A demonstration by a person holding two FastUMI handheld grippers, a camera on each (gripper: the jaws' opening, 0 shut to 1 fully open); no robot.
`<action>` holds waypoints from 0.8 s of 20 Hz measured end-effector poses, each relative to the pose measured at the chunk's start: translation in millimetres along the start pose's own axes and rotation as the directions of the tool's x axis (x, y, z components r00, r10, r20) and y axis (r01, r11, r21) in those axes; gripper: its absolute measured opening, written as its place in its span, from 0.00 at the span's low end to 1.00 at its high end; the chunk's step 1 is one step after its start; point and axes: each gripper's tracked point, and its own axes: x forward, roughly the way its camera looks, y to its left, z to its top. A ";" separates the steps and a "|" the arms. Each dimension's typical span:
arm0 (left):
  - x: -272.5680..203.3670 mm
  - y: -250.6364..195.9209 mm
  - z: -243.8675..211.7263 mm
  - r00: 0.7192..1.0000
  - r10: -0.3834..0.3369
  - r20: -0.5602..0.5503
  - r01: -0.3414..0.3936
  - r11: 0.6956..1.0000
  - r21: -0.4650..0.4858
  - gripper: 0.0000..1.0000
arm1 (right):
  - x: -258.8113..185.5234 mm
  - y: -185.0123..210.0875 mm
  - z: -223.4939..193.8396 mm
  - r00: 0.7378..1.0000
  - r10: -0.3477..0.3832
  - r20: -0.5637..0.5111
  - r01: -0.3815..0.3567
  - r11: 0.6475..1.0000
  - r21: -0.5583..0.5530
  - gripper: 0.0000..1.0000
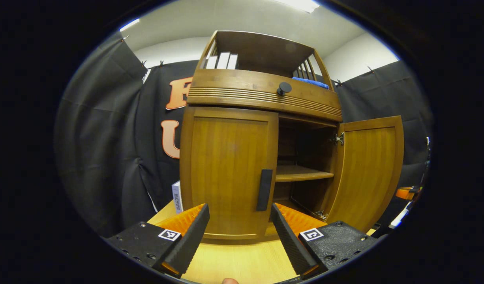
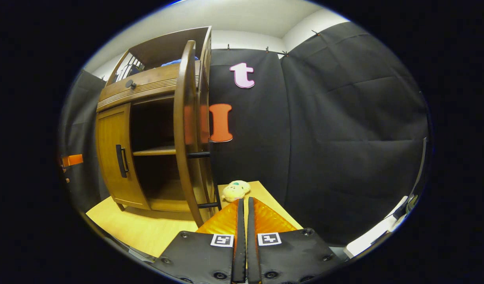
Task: Open the right door of the double-door shoe cabinet with the right hand, and open the left door with the left hand.
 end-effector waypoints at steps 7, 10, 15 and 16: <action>58.4 -38.1 -2.1 1.000 -0.028 0.001 0.027 0.999 0.029 0.92 | 0.5 -19.6 3.0 0.999 -0.031 0.014 0.031 0.999 0.023 0.14; 84.5 -48.2 -10.6 0.999 -0.034 -0.021 0.035 0.999 0.019 0.92 | 0.1 -24.1 4.4 0.999 -0.037 0.022 0.036 0.999 0.024 0.46; 123.3 -55.4 -22.7 0.998 -0.045 -0.035 0.046 0.999 0.012 0.92 | 2.5 -32.9 7.9 0.997 -0.066 0.032 0.066 0.998 0.006 0.78; 130.7 -57.2 -25.1 0.999 -0.038 -0.035 0.038 0.999 0.020 0.92 | 3.7 -35.8 7.7 0.997 -0.075 0.034 0.075 0.997 0.000 0.85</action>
